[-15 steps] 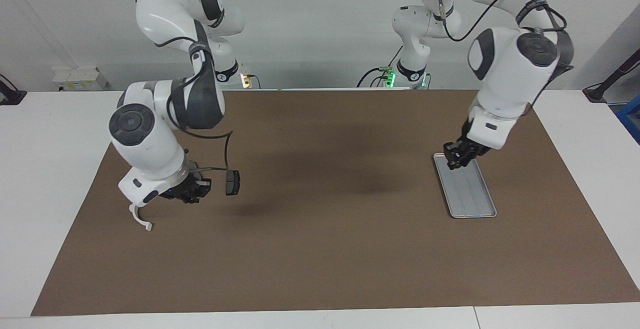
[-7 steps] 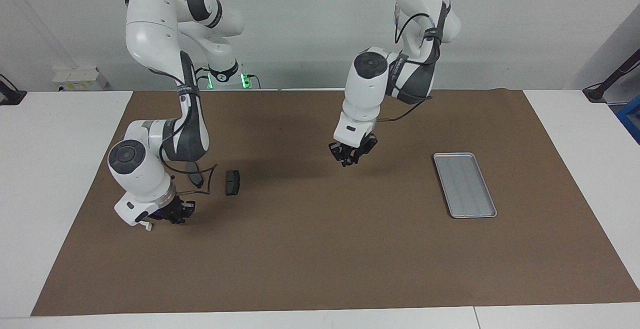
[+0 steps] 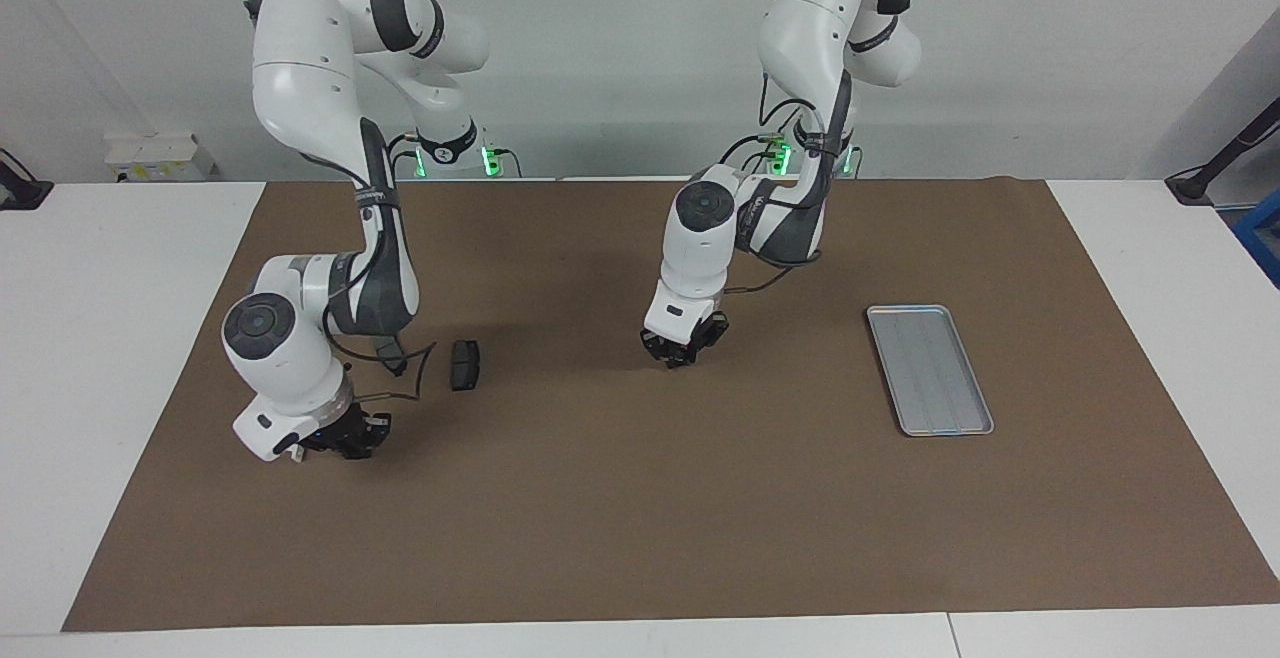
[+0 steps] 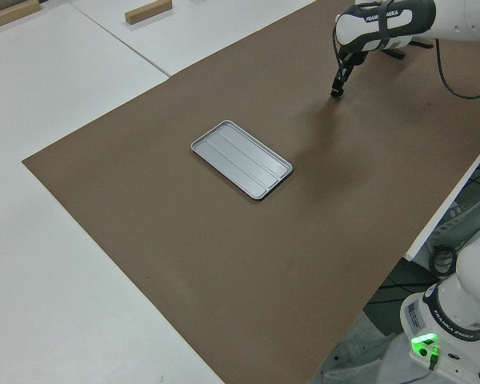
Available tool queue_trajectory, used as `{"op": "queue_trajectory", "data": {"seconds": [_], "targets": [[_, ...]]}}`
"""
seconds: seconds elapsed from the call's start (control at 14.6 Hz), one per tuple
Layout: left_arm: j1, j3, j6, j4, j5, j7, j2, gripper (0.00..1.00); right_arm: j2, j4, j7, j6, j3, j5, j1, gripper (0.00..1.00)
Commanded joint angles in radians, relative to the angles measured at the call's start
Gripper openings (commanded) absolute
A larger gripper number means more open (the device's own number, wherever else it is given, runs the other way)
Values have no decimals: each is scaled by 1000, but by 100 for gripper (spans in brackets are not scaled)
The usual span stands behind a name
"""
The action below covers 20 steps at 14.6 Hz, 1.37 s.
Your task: Place bearing gear from tray to pile
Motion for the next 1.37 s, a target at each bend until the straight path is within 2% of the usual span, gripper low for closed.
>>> {"op": "queue_trajectory", "data": {"seconds": [0.0,0.07,0.27,0.34,0.41,0.48,0.62,0.75,0.89,1.03,1.16,1.3], "targets": [[-13,17,84,-73,13,-8,-28,0,-5,-20,1,13,14,-17,-11,75],[-13,17,88,-74,13,-8,-28,0,-14,-20,3,4,13,-18,-5,100],[-13,17,83,-74,13,-8,-28,0,-70,-5,12,-92,11,-20,28,100],[-13,20,81,-74,13,-8,-29,46,-94,-5,13,-118,10,-21,51,100],[-13,25,69,-70,13,-8,-29,85,-123,-5,13,-151,10,-26,66,100],[-13,31,36,-56,13,-10,-31,100,-151,2,16,-183,11,-26,84,100],[3,37,-73,19,13,-5,-29,100,-198,16,79,-276,17,-17,117,100],[16,55,-130,48,15,6,-52,100,-235,22,198,-348,22,-5,170,100],[50,74,-171,50,15,56,-125,100,-246,50,374,-404,23,18,257,100],[119,80,-231,83,18,133,-169,100,-246,64,563,-406,24,46,340,100],[185,107,-285,145,91,200,-182,100,-246,64,697,-393,24,72,403,100],[286,118,-291,180,107,295,-213,100,-240,64,812,-364,24,88,474,100]]}}
